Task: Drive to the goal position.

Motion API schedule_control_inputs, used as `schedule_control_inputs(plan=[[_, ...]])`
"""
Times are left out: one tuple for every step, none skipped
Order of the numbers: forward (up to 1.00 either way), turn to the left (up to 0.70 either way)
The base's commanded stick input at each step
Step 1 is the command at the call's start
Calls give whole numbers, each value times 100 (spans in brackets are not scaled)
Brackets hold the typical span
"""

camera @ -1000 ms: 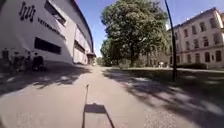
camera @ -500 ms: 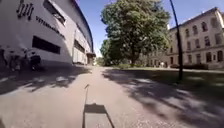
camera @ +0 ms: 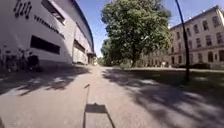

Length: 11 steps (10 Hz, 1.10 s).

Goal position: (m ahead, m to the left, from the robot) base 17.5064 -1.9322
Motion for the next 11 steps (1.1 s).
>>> schedule_control_inputs(plan=[[70,0],[70,0],[70,0],[70,0],[70,0],[70,0],[70,0],[70,0],[70,0],[70,0],[70,0]])
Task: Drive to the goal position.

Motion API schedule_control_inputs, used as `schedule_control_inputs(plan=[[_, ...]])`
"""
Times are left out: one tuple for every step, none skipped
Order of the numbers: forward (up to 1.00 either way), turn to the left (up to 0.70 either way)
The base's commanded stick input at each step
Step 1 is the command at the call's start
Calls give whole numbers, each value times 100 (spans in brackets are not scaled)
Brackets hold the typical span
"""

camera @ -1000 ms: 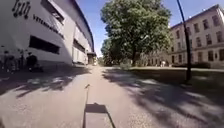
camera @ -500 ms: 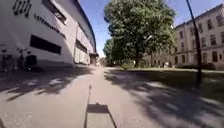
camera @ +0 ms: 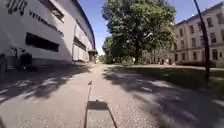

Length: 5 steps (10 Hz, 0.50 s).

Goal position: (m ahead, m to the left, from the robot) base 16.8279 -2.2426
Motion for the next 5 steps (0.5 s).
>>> schedule_control_inputs(plan=[[70,0],[70,0],[70,7],[70,20],[70,33]])
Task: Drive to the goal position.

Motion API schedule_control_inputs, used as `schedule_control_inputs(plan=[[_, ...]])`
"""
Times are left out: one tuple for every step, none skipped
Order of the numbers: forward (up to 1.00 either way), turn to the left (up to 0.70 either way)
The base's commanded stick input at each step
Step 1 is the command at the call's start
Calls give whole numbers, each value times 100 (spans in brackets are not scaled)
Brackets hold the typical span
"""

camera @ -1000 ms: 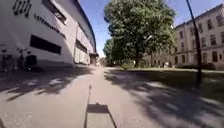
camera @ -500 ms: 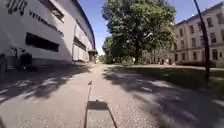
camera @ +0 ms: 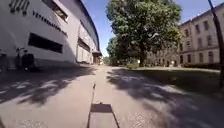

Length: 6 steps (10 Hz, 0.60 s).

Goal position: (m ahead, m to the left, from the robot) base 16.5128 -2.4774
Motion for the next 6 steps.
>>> schedule_control_inputs(plan=[[70,0],[70,0],[70,0],[70,0],[70,0],[70,0]])
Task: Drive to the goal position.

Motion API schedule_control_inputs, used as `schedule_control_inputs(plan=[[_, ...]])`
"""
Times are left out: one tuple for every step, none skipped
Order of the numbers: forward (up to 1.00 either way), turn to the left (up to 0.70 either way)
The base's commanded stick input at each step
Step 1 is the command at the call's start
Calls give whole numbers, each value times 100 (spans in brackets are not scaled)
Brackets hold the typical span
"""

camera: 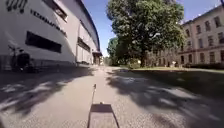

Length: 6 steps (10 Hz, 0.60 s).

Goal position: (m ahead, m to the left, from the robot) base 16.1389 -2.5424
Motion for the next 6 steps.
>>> schedule_control_inputs(plan=[[70,0],[70,0],[70,0],[70,0],[70,0],[70,0]])
